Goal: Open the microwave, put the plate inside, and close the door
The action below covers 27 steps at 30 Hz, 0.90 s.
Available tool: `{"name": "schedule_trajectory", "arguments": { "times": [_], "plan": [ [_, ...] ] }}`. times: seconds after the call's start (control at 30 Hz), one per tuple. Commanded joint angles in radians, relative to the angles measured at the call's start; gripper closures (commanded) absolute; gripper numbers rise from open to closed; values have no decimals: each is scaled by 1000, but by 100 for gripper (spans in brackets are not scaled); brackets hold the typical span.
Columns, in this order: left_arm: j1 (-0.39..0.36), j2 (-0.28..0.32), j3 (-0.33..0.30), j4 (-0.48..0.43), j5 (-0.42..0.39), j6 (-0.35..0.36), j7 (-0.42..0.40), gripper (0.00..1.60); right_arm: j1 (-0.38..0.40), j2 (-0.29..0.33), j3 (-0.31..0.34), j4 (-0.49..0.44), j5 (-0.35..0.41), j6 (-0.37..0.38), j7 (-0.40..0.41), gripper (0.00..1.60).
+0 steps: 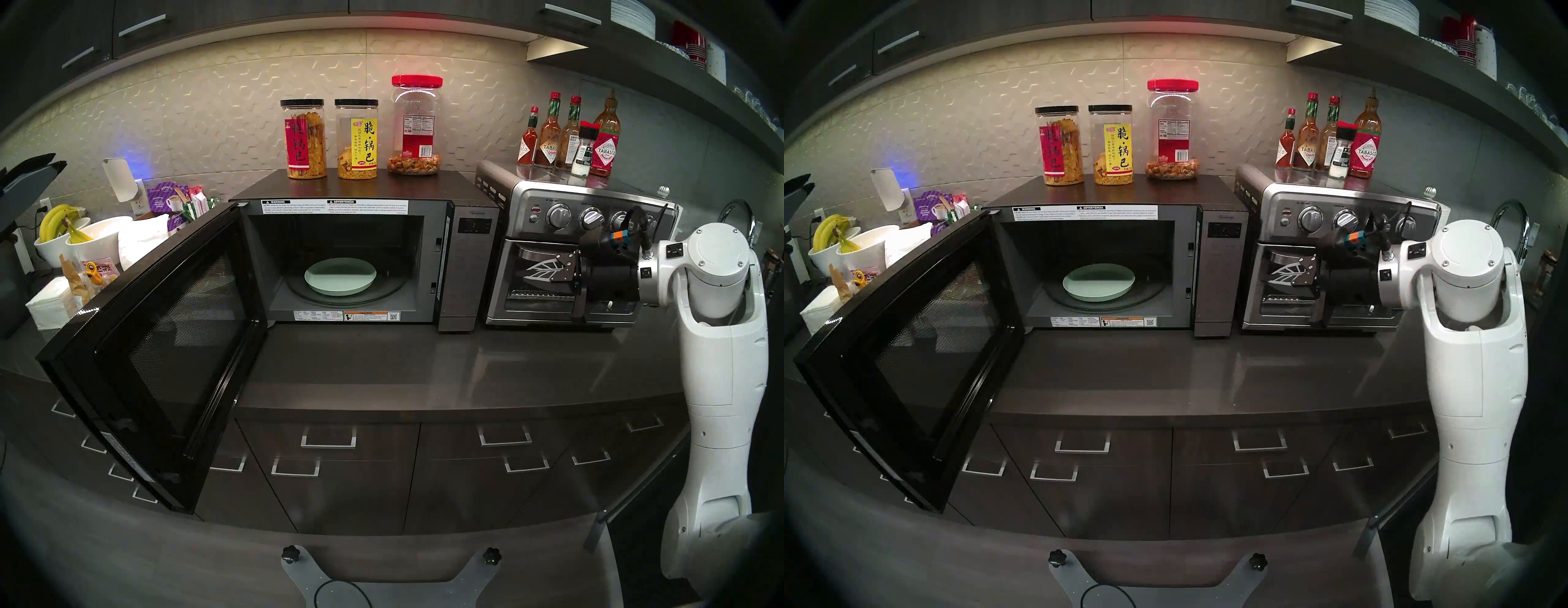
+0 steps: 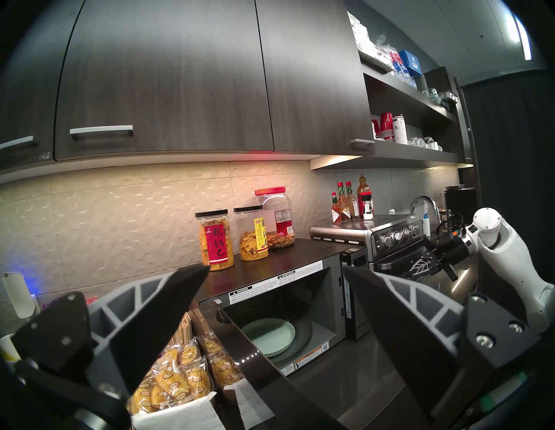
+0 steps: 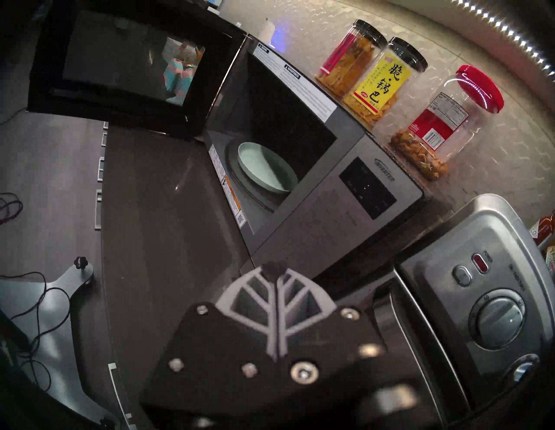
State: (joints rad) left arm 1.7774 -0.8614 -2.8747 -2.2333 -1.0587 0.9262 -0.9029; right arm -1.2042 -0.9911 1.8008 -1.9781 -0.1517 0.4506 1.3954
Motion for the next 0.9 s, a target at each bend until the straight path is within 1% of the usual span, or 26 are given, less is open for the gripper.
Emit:
{"name": "schedule_trajectory", "arguments": {
  "times": [0.0,0.2,0.23,0.33,0.4,0.53,0.6,0.63,0.67,0.87],
  "plan": [
    [1,3,-5,3,7,0,-85,0,-75,104,17,-27,135,12,86,160],
    [1,4,-5,5,13,-1,-97,0,-113,178,19,-29,235,13,79,160],
    [0,4,-5,5,15,-1,-99,0,-116,182,20,-28,242,10,79,160],
    [0,4,-5,5,19,-1,-99,0,-126,214,18,-24,278,4,78,151],
    [0,4,-5,5,24,-2,-104,0,-132,233,16,-21,296,-1,78,150],
    [-1,4,-5,5,30,-2,-106,0,-124,253,-7,-9,314,-12,81,160],
    [-3,4,-5,6,38,-3,-118,0,-116,256,-22,-2,313,-16,84,160],
    [1,4,-5,1,24,-3,-89,0,-113,256,-28,-1,309,-17,84,160],
    [-1,4,-5,4,34,-3,-106,0,-110,260,-36,2,313,-19,84,160],
    [-2,4,-5,4,35,-3,-109,0,-101,264,-78,-4,308,-26,50,160]
  ]
}}
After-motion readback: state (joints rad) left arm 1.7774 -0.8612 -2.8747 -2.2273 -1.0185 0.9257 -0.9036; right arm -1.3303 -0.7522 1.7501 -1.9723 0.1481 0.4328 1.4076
